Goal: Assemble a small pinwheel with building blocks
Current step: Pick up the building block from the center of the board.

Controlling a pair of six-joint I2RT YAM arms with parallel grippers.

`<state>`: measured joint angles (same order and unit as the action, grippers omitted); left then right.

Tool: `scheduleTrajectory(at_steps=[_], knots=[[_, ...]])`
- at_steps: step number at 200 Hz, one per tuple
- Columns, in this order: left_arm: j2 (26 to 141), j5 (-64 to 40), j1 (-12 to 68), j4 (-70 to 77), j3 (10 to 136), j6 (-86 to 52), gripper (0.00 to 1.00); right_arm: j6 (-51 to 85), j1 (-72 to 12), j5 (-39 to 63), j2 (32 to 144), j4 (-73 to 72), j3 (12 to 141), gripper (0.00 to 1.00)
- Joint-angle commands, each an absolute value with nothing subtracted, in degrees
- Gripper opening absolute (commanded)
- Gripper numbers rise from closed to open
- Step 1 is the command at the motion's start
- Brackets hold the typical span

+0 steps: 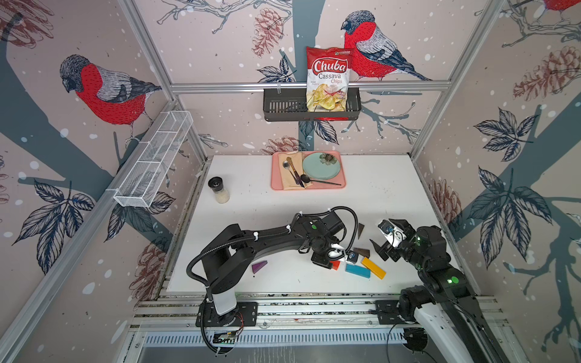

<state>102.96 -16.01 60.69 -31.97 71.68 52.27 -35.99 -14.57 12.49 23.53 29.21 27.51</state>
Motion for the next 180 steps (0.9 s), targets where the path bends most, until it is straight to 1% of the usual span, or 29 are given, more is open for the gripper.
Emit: scheduleTrajectory(at_steps=[1,81,149,158,180], knots=[[104.6,-14.6,61.0,-32.9,72.8,51.7,0.62,-35.4,-14.9,12.6,22.9,29.8,27.1,0.99],[107.1,-15.9,61.2,-31.8,71.8,51.3,0.58,-35.5,-15.1,12.2,22.0,31.1,27.1,0.99],[109.1,-12.6,61.2,-28.7,71.5,49.8,0.52,-35.6,-15.1,12.3,22.9,31.4,27.8,0.99],[109.5,-12.4,61.2,-28.7,71.7,49.6,0.50,-35.6,-15.2,12.4,23.1,31.3,27.9,1.00],[111.1,-12.1,61.3,-30.6,73.6,48.7,0.33,-35.9,-15.5,12.2,23.8,31.1,28.2,0.99]])
